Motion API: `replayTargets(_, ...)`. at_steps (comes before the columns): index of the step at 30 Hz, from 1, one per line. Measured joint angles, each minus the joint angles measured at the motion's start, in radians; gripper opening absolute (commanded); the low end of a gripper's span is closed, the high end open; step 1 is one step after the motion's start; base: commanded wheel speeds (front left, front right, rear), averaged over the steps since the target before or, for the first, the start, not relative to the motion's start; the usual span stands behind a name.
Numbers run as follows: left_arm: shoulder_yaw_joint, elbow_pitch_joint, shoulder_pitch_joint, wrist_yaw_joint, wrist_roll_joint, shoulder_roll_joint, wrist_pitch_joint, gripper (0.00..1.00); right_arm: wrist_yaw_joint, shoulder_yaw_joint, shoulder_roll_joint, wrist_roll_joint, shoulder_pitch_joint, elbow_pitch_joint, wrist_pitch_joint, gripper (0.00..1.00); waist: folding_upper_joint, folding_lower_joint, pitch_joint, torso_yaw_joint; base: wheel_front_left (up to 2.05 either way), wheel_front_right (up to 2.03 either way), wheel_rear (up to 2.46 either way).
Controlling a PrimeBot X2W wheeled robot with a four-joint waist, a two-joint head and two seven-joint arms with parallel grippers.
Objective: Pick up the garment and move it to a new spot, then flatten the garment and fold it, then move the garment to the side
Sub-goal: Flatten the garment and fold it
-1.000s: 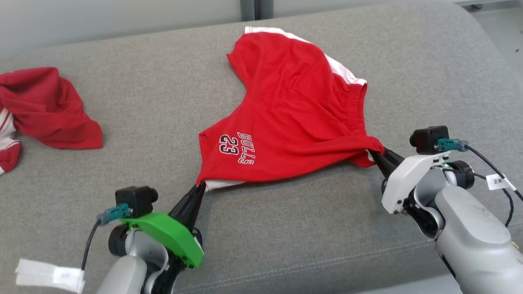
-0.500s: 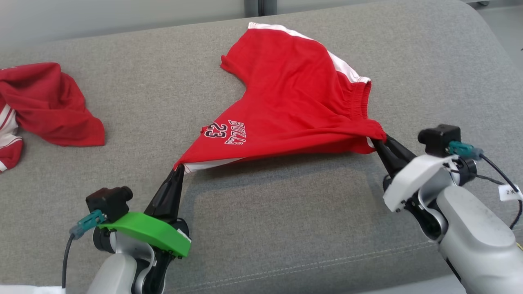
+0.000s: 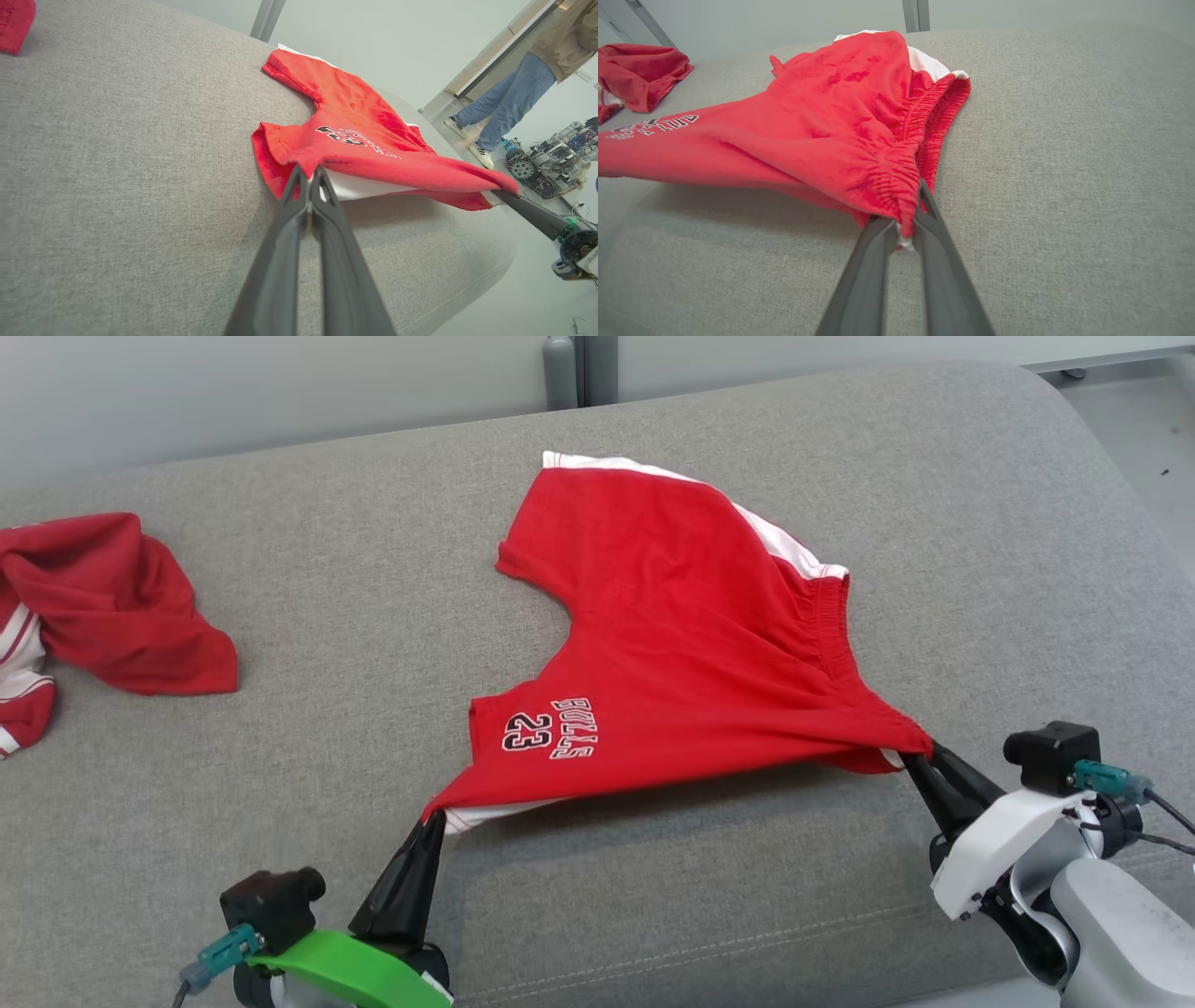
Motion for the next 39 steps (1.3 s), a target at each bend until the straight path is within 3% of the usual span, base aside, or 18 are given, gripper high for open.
replayTargets(23, 0.002, -0.147, 0.177, 0.026, 0.013, 0.063, 0.030, 0.00, 0.000, 0.060, -0.070, 0.063, 0.149, -0.132, 0.036, 0.00, 0.0000, 0.0000, -0.022, 0.030, 0.00, 0.00, 0.00)
replayTargets(39, -0.013, -0.086, 0.136, 0.027, 0.013, 0.059, 0.052, 0.00, -0.001, 0.111, -0.037, 0.071, 0.132, -0.116, 0.063, 0.00, 0.0000, 0.0000, -0.033, 0.017, 0.00, 0.00, 0.00)
